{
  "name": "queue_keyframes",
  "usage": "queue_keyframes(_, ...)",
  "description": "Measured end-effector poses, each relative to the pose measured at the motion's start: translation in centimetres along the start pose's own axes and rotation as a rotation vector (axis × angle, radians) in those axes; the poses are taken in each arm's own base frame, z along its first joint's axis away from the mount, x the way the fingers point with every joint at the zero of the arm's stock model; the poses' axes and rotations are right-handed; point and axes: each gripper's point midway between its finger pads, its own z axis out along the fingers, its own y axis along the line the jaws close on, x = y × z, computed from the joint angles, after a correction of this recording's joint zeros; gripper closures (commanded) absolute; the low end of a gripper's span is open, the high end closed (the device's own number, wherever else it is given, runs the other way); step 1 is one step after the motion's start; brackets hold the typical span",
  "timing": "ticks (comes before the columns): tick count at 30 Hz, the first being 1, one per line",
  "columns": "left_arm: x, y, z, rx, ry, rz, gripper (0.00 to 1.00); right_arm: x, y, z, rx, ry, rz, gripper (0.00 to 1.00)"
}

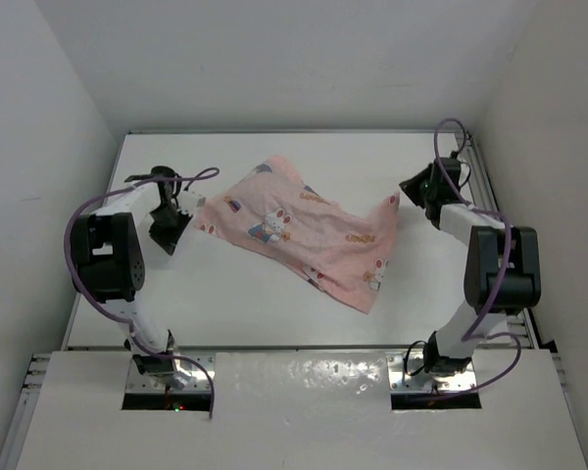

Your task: Put the pillow into the pillowcase

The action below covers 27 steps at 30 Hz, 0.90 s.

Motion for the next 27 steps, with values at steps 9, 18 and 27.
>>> queue_keyframes(9, -7.2, 1.2, -3.1, 0.013, -0.254, -0.026, 0.29, -1.0, 0.6, 1.3, 0.11, 0.101, -0.198, 0.01)
queue_keyframes(18, -11.5, 1.3, 3.9, 0.055, -0.287, -0.055, 0.28, 8.8, -4.6, -10.8, 0.14, 0.194, -0.25, 0.37)
queue_keyframes(27, -13.8, -0.1, 4.0, 0.094, -0.369, -0.049, 0.58, 19.9, -8.6, -16.4, 0.185, 0.443, -0.392, 0.24)
